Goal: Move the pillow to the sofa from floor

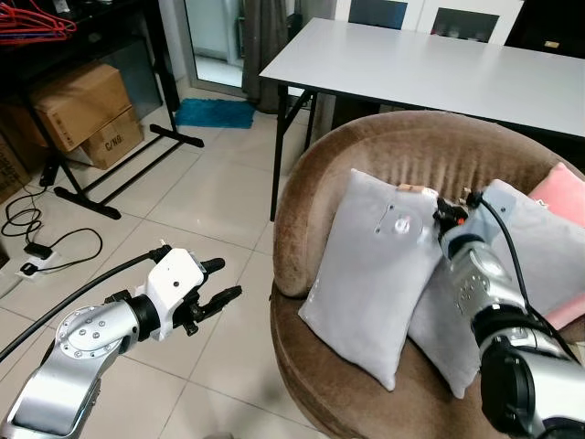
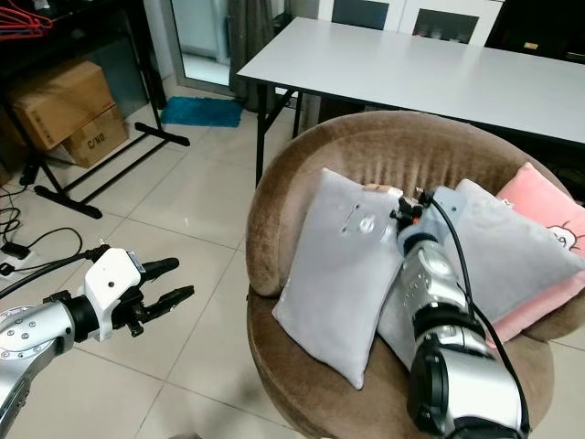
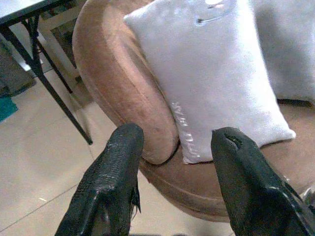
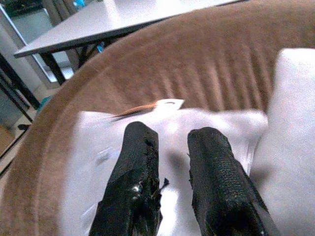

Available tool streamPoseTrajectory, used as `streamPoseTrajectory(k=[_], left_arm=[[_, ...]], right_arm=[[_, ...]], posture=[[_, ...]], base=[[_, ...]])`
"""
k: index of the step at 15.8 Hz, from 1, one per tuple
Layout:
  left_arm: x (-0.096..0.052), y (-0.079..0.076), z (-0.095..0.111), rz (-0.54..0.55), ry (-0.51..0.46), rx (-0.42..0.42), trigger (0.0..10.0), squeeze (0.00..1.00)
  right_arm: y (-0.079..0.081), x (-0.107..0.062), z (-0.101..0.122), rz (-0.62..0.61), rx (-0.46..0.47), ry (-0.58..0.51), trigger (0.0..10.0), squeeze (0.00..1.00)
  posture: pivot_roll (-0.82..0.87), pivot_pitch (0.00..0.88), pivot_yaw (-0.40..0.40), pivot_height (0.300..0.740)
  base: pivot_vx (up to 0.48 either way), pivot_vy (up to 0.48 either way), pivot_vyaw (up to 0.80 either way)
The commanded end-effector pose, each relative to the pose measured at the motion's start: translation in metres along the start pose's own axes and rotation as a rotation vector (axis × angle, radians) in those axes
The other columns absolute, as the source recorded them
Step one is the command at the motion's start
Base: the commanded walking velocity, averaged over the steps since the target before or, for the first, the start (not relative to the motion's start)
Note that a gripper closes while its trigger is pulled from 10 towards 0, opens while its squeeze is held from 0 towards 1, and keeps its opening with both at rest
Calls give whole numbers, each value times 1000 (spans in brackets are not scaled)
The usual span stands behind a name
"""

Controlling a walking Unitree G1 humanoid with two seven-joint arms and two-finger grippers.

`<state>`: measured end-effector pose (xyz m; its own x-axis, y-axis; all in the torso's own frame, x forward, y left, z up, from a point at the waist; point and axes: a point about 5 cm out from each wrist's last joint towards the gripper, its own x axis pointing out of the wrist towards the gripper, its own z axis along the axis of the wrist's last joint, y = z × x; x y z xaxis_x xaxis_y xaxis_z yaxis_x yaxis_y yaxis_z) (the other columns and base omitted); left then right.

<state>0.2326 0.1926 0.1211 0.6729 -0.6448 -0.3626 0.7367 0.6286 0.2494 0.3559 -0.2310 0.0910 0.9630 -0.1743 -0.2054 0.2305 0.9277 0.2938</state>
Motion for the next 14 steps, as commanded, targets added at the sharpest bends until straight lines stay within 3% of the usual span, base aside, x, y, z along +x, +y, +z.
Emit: streamPoseTrajectory(k=[1,4,6,8,10,13,14], left_arm=[[0,-1,2,-22,-6,1,10000,0],[-5,-4,3,-69,-24,-21,10000,0],[-20,2,4,-27,-47,-65,10000,0],[-32,9,8,30,-77,-111,10000,0],[-42,35,26,229,-169,-115,10000,0],[-40,56,27,451,-174,-82,10000,0],[-37,62,26,539,-178,-86,10000,0]], right_arm=[[-3,1,4,-11,4,-16,10000,1000],[-12,1,16,-10,11,-81,10000,1000],[-6,-2,20,75,-12,-120,10000,1000],[1,-8,17,129,-109,-120,10000,1000],[21,-36,10,206,-210,-124,10000,1000],[42,-66,-2,236,-179,-120,10000,1000],[50,-76,-8,238,-151,-116,10000,839]], posture=[[38,0,-17,740],[32,0,-16,740],[24,0,-14,740],[25,0,-21,740],[26,0,-34,740],[3,0,-23,740],[-3,0,-19,740]], base=[[0,0,0],[0,0,0],[0,0,0],[0,0,0],[0,0,-772],[0,0,-781],[0,0,-781]])
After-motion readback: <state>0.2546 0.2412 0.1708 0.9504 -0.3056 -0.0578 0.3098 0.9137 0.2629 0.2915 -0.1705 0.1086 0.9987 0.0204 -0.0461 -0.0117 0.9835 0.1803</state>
